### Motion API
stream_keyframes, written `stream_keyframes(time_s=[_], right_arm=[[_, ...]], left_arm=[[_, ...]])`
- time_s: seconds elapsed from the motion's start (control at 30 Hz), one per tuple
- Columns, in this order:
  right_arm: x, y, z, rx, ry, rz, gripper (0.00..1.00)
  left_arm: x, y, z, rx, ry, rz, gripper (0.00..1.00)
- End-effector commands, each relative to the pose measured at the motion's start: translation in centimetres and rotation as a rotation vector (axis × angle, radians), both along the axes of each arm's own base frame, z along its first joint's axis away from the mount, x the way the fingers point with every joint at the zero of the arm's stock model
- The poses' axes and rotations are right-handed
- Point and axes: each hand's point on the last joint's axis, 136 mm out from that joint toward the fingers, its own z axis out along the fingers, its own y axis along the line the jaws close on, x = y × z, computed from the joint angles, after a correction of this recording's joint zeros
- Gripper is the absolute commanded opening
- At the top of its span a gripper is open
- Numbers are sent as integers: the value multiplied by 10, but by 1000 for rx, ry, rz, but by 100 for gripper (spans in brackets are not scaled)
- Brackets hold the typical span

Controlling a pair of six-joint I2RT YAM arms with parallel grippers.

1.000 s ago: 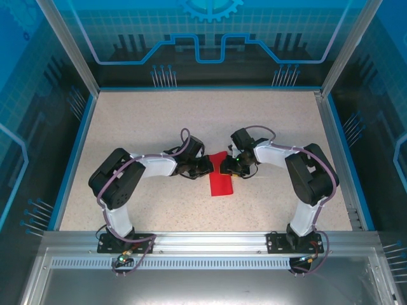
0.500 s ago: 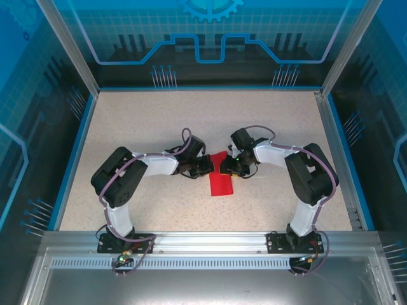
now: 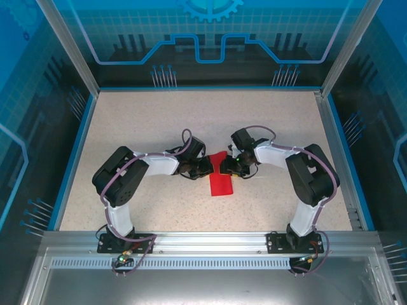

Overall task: Fold a paper plane with a square sheet of paper (pick it up from the middle)
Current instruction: Hold the square sheet of paper at the center of the table, then fold the square sheet of paper in half at the center of the table.

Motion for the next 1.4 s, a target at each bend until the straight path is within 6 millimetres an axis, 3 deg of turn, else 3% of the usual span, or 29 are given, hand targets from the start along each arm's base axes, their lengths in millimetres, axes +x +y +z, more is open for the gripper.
stream_keyframes(time_s=[0.0, 0.23, 0.37, 0.43, 0.6, 0.73, 0.93, 1.37], right_arm=[[-7, -20, -14, -66, 4, -31, 47], [9, -43, 47, -70, -165, -85, 48], [4, -23, 65, -7, -200, -15, 43], [1, -10, 66, 4, -200, 23, 35], [-3, 17, 53, 3, -158, 84, 15], [-8, 27, 35, -14, -99, 110, 13], [-8, 15, 12, -70, -45, 74, 13], [-12, -15, -13, -39, -8, 14, 14]], left_arm=[[-18, 14, -22, 102, 80, -2, 4], [-23, 17, -29, 120, 93, -6, 4], [-24, 18, -32, 126, 97, -3, 4], [-24, 18, -32, 128, 96, -4, 3], [-25, 19, -33, 138, 106, 1, 3], [-28, 21, -33, 144, 113, 0, 3], [-33, 24, -39, 157, 133, 0, 3], [-39, 33, -48, 198, 152, 8, 3]])
